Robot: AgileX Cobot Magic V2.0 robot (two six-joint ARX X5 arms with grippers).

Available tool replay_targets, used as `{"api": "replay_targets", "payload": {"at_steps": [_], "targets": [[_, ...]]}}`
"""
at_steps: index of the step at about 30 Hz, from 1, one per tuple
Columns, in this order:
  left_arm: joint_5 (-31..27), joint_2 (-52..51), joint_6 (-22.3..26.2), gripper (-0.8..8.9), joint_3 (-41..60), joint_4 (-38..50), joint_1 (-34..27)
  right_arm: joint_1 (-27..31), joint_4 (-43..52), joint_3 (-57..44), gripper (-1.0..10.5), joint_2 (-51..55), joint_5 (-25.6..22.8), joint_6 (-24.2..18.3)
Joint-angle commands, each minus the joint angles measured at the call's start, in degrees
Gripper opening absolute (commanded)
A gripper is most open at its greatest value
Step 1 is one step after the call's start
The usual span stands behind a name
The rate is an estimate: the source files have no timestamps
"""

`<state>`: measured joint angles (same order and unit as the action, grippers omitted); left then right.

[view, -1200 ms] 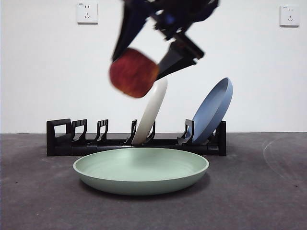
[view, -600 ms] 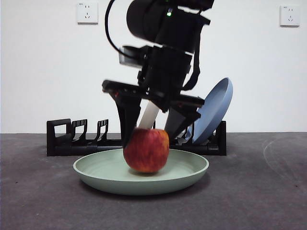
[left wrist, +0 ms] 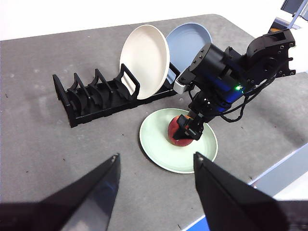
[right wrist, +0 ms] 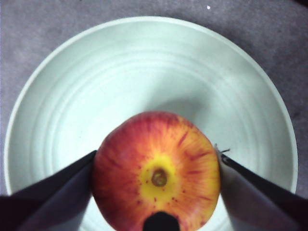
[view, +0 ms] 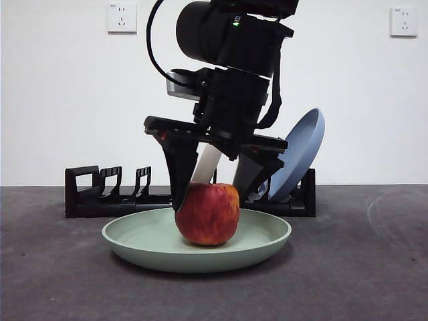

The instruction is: Take the green plate from the plate rack,put the plate on the table,take the apple from the table,put the apple in the plate

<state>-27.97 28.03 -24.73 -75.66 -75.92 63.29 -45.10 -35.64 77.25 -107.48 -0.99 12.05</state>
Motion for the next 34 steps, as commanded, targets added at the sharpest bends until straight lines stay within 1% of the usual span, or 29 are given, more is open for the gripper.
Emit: {"api": "replay_targets", "payload": {"at_steps": [1,5,9,11,13,18,21,23,26,29,32,34], "targets": [[-0.13,0.00,-0.57,2.56,0.17,0.17,0.09,-0.22,-0.46,0.09,5.1,-0.35,0.13,0.39],[-0.13,0.00,-0.57,2.56,0.17,0.17,0.09,-0.22,-2.34,1.86,5.1,-0.35,0.15,0.39],[-0.13,0.00,-0.57,2.56,0.17,0.17,0.09,-0.22,-7.63,7.15,5.1,-0.35,0.15,0.35],[-0.15,0.22,-0.57,2.56,0.17,0.20,0.09,-0.22,-11.67,11.28,5.1,-0.35,0.20,-0.55],[-0.15,0.66,-0.57,2.56,0.17,0.22,0.09,-0.20,-17.33,16.76,5.0,-0.33,-0.17,-2.69],[-0.57,2.82,-0.24,2.56,0.17,0.31,0.11,-0.20,-31.87,29.90,5.0,0.57,-3.21,-6.60],[-0.52,5.01,0.79,2.55,0.17,0.28,0.15,-0.22,-39.85,35.54,5.0,2.75,-5.81,-8.61],[-0.57,6.82,1.49,2.55,0.17,0.28,0.15,-0.22,-43.10,36.83,5.0,5.51,-6.82,-8.81],[-0.66,9.70,3.30,2.56,0.17,0.35,0.15,-0.22,-43.32,36.15,5.0,11.56,-6.27,-8.90],[-0.87,11.93,3.58,2.56,0.17,0.96,0.15,-0.24,-43.34,35.10,5.0,18.45,-5.92,-8.61],[-2.56,13.11,3.61,2.56,0.17,1.77,0.15,-0.33,-43.34,33.33,5.0,25.57,-3.63,-7.80],[-2.71,13.27,3.58,2.56,0.17,3.28,0.15,-0.33,-43.36,29.46,5.0,32.94,-2.36,-6.67]]}}
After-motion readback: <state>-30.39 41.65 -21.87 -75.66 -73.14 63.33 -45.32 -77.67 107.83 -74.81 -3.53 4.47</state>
